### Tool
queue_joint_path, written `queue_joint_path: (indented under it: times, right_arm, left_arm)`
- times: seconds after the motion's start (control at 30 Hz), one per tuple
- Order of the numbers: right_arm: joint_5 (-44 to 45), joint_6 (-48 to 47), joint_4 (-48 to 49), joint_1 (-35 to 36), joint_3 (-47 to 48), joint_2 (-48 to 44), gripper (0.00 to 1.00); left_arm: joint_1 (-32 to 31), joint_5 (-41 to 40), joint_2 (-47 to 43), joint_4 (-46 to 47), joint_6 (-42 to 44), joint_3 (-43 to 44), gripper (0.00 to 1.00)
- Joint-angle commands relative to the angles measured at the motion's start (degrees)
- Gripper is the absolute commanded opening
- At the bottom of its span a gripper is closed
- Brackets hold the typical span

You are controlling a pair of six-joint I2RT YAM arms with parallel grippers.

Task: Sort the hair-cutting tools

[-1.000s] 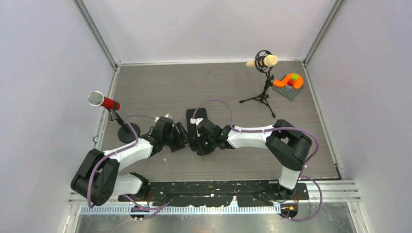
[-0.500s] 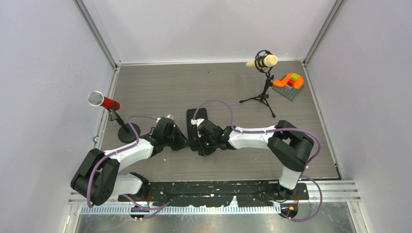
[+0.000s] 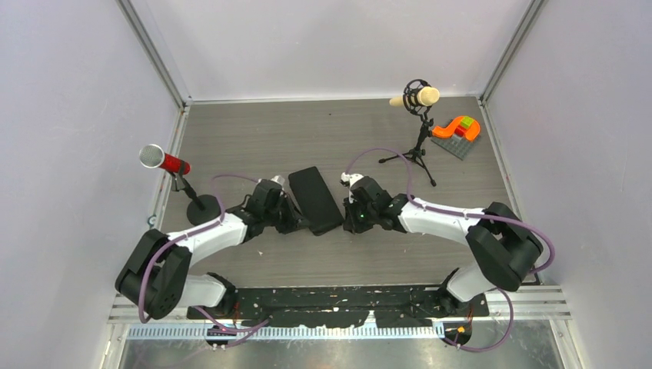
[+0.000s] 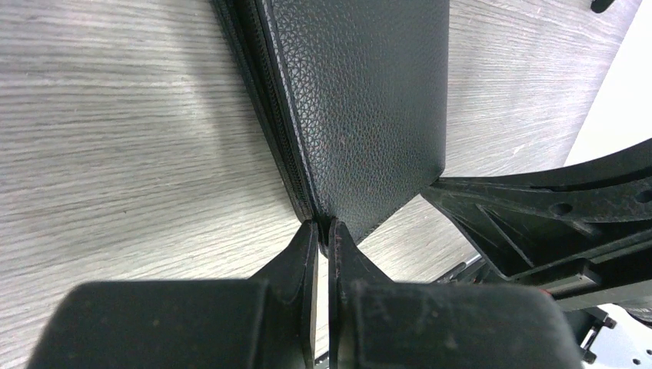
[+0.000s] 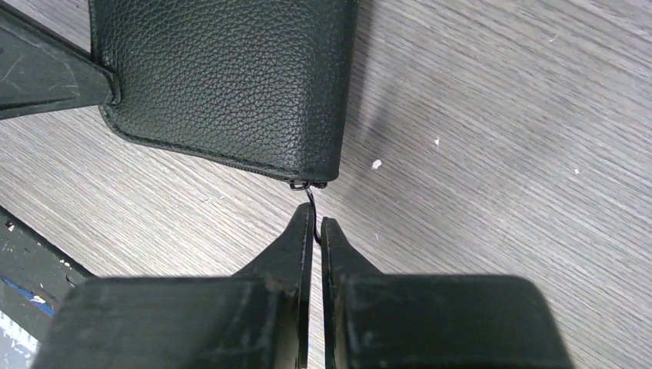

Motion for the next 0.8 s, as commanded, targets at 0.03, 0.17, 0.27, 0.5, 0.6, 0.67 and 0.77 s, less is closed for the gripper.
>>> queue_joint_path:
  times: [0.03,0.17,0.27,0.5,0.6,0.67,0.77]
  right_arm:
    - [6.23,-1.73,-4.81,-2.87,-1.97,-4.21,0.08]
    - [7.41,-1.29,-3.85,-2.91,-2.66,-9.32,0.24]
    - [12.10,-1.54,-5.34,-3.44,-3.41,-15.91,0.62]
    - [29.98,-4.39,-12.68,-4.67,-3.33,-34.57,0.92]
    - [40.06,-6.34,-16.20,-4.84,-1.72,-44.12,0.99]
    - [45.64,-7.15,-17.86,-4.89,-0.48,-49.33,0.97]
    - [54.15,-7.78,-19.78,-4.93,1.16,-57.18,0.96]
  left_arm:
    - [0.78,-3.00,2.38,-6.97,7.41,1.38,0.00]
    - [0.73,-2.96,2.15,-6.97,8.26,1.99,0.00]
    - [0.73,-4.93,0.13,-9.60,9.98,3.18,0.12]
    - [0.73,-19.16,-17.87,-22.18,18.14,7.31,0.71]
    - [0.81,-27.50,-26.64,-28.99,23.42,11.24,0.83]
    - [0.82,-31.55,-33.04,-32.12,27.34,14.00,0.85]
    - [0.82,-36.57,-41.06,-34.11,33.44,16.68,0.99]
